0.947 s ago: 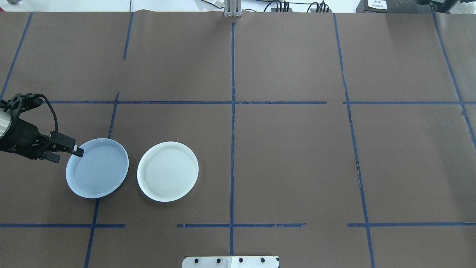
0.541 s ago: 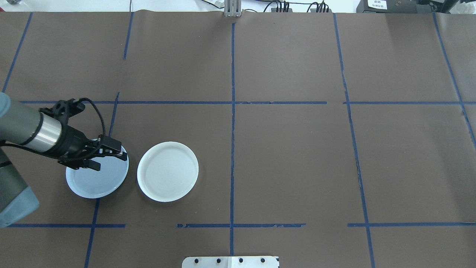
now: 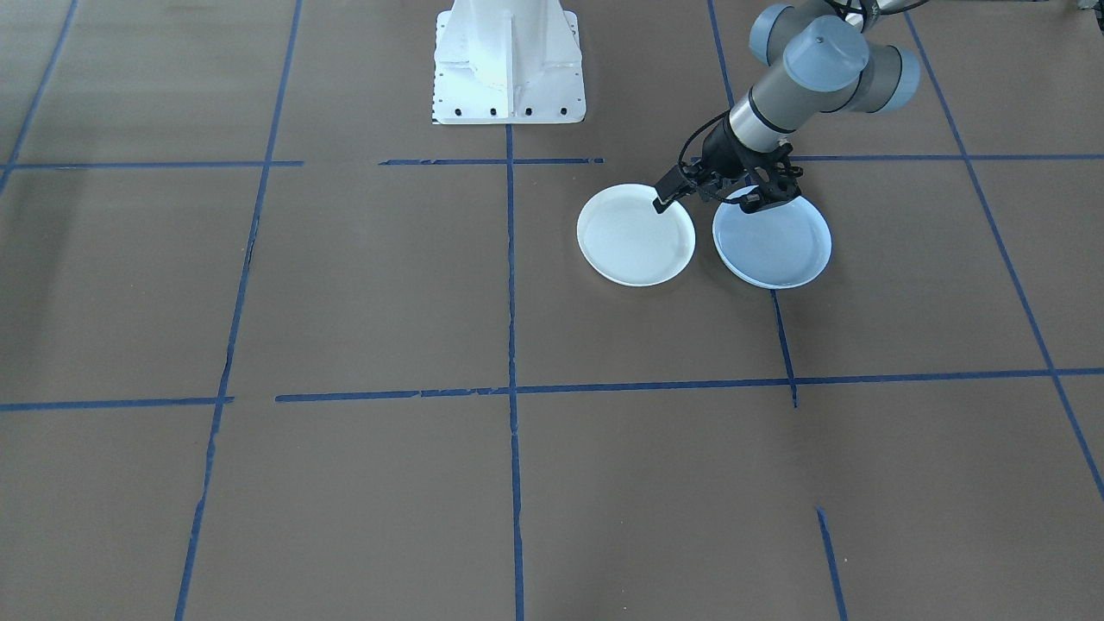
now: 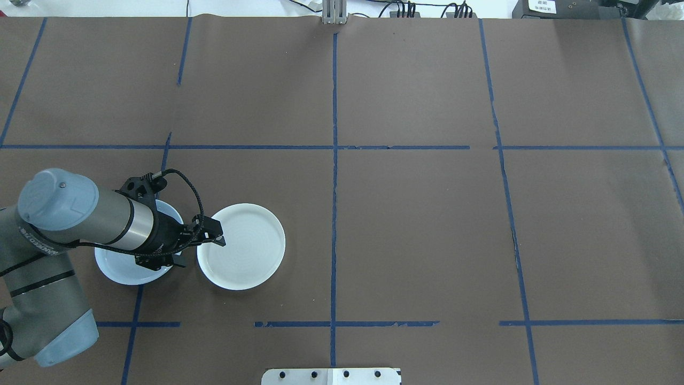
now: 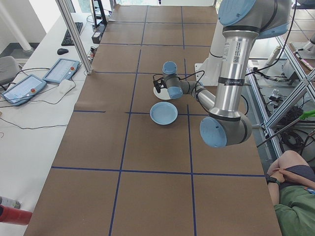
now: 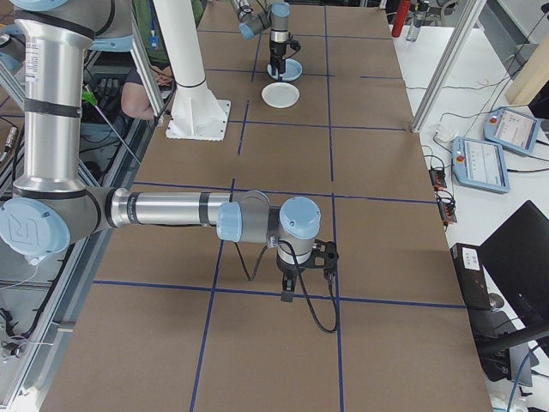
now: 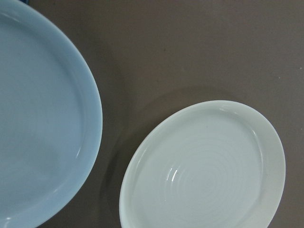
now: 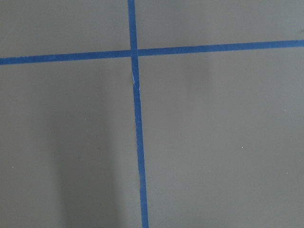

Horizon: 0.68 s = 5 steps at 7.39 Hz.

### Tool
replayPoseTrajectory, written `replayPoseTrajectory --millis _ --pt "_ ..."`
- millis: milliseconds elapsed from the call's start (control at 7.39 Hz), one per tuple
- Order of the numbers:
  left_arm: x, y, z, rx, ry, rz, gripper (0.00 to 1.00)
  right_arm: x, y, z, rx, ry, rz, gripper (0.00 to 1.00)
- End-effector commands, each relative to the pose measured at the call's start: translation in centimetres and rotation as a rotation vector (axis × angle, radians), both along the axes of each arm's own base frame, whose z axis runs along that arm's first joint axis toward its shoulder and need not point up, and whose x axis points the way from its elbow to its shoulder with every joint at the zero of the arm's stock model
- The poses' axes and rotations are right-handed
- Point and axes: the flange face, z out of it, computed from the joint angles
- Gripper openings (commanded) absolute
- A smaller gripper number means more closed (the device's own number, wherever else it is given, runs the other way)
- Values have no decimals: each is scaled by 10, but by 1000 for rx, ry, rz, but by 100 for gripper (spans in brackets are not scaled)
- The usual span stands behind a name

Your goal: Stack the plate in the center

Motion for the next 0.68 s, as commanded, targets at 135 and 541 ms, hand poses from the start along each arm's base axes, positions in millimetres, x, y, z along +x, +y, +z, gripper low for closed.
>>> replayPoseTrajectory --millis 135,541 --pt "17 9 9 -29 -57 -58 100 0 0 0 0 0 0 100" --pt "28 8 21 -31 -84 -61 85 0 0 0 0 0 0 100"
